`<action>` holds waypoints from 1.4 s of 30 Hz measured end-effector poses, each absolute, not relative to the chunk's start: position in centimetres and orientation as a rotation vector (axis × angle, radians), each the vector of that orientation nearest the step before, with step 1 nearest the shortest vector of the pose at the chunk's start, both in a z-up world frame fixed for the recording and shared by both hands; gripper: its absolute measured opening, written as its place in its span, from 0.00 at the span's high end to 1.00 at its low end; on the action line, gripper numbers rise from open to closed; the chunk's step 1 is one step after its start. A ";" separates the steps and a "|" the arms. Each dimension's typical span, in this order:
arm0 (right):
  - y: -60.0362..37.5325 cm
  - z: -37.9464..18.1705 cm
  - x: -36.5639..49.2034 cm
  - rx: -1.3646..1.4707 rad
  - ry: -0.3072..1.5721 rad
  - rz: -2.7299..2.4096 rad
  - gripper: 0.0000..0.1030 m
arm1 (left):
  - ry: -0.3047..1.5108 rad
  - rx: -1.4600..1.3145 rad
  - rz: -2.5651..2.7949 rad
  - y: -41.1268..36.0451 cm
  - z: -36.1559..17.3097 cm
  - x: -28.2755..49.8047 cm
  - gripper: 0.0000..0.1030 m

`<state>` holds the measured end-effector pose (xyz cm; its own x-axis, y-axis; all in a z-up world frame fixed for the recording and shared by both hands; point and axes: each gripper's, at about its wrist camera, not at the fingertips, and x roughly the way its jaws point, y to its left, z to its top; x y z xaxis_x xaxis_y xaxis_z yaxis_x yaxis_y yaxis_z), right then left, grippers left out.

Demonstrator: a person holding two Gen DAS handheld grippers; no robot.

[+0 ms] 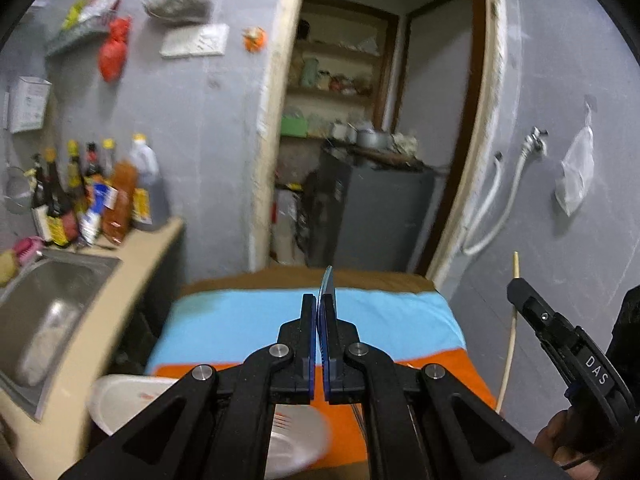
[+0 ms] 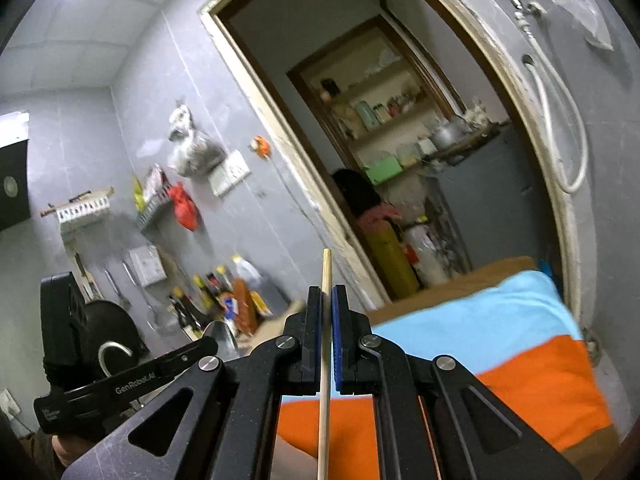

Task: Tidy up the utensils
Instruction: 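Lift the spoon and chopstick and lower both into the white caddy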

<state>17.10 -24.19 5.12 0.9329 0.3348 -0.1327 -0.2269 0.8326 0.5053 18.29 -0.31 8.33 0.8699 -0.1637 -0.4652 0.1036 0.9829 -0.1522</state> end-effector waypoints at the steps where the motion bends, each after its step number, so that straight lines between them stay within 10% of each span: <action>1: -23.0 5.7 17.4 0.509 0.203 0.312 0.95 | 0.481 -0.124 -0.122 1.0 8.9 18.2 0.98; 14: -12.1 6.2 21.0 0.517 0.109 0.390 0.95 | 0.333 -0.110 0.176 13.1 9.5 18.9 0.98; 38: -10.2 1.7 20.8 0.379 0.110 0.282 0.95 | 0.351 -0.116 0.203 11.4 2.9 18.1 0.96; 42: -10.9 1.1 20.7 0.384 0.154 0.295 0.83 | 0.410 -0.176 0.135 11.9 2.2 17.9 0.87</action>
